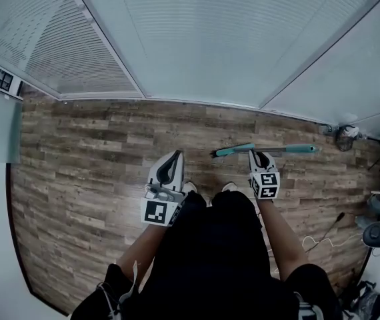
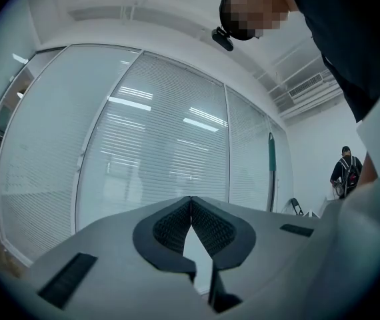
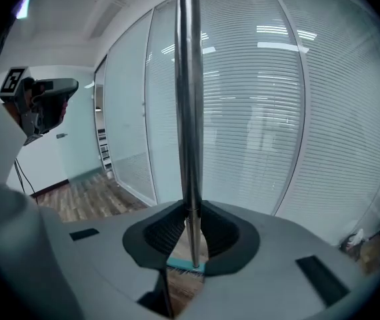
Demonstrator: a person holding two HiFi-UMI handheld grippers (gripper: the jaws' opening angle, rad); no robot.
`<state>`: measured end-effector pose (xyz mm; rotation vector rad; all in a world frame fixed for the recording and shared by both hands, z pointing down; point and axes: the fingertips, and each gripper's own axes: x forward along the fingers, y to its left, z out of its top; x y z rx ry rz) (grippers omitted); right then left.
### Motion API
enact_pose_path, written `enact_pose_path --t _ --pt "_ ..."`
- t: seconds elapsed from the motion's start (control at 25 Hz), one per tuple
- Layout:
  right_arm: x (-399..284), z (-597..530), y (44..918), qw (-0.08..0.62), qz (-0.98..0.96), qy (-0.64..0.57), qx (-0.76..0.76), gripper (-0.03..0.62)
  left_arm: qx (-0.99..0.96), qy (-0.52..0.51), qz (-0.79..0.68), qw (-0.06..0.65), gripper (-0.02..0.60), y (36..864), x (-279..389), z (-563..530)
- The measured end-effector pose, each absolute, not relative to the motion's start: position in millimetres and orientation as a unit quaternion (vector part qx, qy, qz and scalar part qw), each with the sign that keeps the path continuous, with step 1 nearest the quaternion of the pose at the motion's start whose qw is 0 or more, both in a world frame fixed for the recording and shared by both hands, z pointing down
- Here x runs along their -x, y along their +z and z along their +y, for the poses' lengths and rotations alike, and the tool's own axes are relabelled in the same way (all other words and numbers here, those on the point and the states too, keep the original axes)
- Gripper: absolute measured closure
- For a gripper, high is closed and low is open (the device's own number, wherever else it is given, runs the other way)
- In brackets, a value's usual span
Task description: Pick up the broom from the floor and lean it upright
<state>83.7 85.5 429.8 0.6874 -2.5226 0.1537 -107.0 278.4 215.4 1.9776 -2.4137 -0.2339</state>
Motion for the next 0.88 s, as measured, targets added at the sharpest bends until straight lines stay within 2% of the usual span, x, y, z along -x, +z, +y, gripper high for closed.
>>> enact_pose_path --t 0.44,0.88 --pt "-100 82 406 0.232 -0.927 0.046 -0.292 0.514 -0.656 -0.130 -0.744 -0.005 0.563 203 89 285" --pt "-102 74 400 0.215 -0.932 0.030 -0.291 0.514 -0.653 -0.133 -0.746 -0.002 0.563 203 93 285"
